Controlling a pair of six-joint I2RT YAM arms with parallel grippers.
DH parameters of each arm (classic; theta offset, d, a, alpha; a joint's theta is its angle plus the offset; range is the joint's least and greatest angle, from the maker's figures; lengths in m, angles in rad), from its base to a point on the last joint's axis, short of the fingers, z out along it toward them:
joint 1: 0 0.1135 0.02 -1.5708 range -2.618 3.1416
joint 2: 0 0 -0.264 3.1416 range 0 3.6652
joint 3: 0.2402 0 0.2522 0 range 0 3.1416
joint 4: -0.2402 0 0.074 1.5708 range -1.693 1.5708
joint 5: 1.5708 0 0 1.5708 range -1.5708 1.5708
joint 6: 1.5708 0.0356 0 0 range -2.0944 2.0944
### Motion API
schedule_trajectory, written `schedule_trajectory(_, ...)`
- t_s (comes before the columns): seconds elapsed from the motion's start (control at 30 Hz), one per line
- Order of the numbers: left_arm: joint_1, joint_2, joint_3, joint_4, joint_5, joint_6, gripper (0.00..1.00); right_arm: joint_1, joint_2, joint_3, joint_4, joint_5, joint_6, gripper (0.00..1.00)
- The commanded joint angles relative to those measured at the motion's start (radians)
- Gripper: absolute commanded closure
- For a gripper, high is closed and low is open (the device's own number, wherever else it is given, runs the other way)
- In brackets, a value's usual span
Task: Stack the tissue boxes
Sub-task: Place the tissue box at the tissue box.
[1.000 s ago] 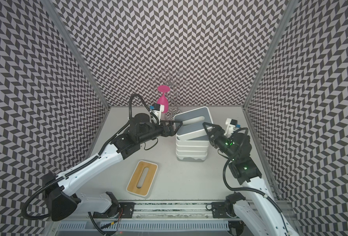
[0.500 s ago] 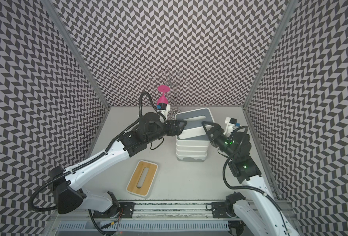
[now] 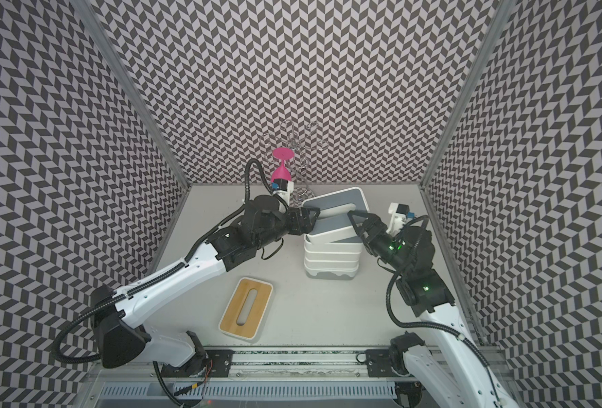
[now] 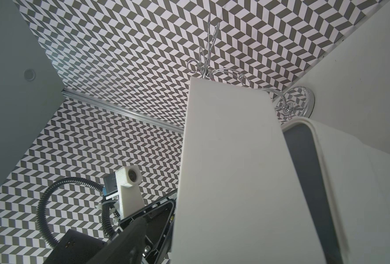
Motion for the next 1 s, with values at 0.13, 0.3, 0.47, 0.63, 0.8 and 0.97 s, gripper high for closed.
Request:
schedule_trajectory(0.13,-0.007,0.029,0.043,-0.057,-0.079,0.012,0.21,-0.006,-0.005,0.076,-0.032,0.059,-0.061,0.04)
schedule_trajectory(0.3,-0.009,0.036,0.049,-0.061,-0.087,0.014,0.21,-0.006,0.002,0.101,-0.085,0.083,-0.096,0.01)
schedule_trajectory(0.47,-0.01,0.044,0.059,-0.064,-0.091,0.02,0.22,-0.015,0.01,0.105,-0.127,0.09,-0.12,0.01)
schedule_trajectory(0.63,-0.014,0.047,0.07,-0.066,-0.094,0.022,0.22,-0.024,-0.004,0.097,-0.149,0.108,-0.136,0.01)
schedule_trajectory(0.8,-0.017,0.049,0.07,-0.063,-0.094,0.024,0.22,-0.032,-0.011,0.099,-0.174,0.12,-0.152,0.01)
schedule_trajectory(0.97,-0.022,0.055,0.083,-0.06,-0.089,0.029,0.22,-0.047,-0.016,0.093,-0.193,0.126,-0.163,0.01)
